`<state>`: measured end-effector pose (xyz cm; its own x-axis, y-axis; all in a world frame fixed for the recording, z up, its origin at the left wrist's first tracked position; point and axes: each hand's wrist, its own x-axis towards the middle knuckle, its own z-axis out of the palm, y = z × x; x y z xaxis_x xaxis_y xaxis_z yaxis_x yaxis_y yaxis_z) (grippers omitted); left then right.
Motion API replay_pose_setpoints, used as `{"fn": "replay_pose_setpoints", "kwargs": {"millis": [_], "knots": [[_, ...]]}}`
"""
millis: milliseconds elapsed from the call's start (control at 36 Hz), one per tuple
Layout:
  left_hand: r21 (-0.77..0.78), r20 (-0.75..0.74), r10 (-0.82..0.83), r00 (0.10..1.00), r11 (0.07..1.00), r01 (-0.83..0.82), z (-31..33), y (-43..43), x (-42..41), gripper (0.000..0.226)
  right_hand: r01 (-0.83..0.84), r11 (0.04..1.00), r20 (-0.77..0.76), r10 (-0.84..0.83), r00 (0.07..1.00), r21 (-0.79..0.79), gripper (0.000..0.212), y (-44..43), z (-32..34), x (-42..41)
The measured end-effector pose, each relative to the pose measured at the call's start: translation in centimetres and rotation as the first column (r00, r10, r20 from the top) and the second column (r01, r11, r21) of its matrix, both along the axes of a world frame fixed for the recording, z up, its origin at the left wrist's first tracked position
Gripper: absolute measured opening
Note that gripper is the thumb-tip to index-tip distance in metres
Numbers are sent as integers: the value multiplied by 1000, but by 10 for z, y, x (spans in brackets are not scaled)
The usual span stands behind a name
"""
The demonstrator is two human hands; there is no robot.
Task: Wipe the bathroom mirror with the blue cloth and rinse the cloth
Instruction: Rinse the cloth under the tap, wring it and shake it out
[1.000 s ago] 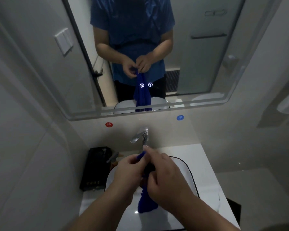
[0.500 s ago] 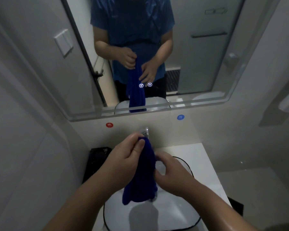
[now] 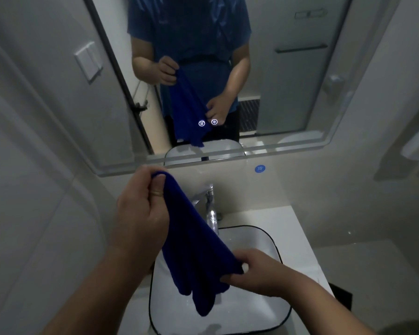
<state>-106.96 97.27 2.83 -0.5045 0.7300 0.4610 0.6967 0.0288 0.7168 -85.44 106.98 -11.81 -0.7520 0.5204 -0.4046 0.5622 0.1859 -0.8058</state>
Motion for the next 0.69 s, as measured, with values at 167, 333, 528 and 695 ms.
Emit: {"fn": "replay_pose_setpoints", "kwargs": {"millis": [167,333,528,695], "knots": [[49,-24,110,994,993,-109,13,-4,-9,23,-18,986,0,18,1000,-165,27,11,16,10],[0,-157,-34,987,999,35,15,-9,-12,22,184,919,306,-74,949,-349,50,21,16,17],[18,-194,-160,968,986,166,4,-5,0,18,-219,965,521,262,812,-144,30,-3,4,14],[34,-146,-145,978,988,152,15,-6,-4,20,159,683,126,-98,987,-713,27,-16,-4,-2]]}}
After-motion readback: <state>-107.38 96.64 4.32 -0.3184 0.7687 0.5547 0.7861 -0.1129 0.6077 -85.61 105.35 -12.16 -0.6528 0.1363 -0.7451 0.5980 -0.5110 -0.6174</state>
